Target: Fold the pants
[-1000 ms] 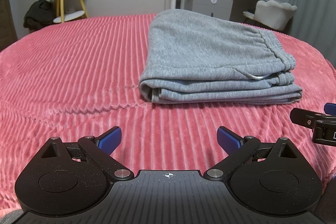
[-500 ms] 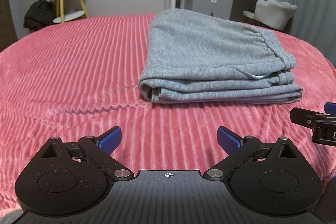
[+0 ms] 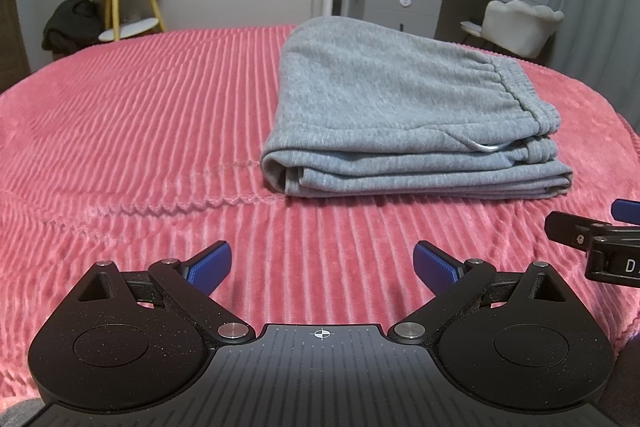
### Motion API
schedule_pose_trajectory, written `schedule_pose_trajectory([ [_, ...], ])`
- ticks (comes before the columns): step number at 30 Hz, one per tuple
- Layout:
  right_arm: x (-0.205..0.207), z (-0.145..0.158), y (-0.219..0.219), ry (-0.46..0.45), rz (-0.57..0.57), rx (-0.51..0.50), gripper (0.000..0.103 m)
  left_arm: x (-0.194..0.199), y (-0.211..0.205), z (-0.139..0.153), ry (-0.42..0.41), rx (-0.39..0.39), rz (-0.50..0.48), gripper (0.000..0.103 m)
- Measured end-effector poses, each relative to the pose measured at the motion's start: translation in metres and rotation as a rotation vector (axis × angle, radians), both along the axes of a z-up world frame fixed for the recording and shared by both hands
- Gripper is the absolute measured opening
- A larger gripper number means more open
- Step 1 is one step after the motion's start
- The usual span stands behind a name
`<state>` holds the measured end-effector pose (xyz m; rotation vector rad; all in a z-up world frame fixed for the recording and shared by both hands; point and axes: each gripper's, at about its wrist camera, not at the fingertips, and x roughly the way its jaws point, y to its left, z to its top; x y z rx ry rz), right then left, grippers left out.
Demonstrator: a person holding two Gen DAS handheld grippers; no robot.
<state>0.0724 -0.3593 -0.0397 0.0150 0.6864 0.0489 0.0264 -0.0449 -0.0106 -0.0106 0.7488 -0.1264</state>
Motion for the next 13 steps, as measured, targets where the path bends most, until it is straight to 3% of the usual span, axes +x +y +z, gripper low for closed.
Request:
schedule_pose_trajectory([
  [13,-0.0008,0.0012,-0.0018,-0.003,-0.001,0.010,0.099,-0.0004,-0.0025,-0.0008,0.001,0.012,-0.008,0.100],
])
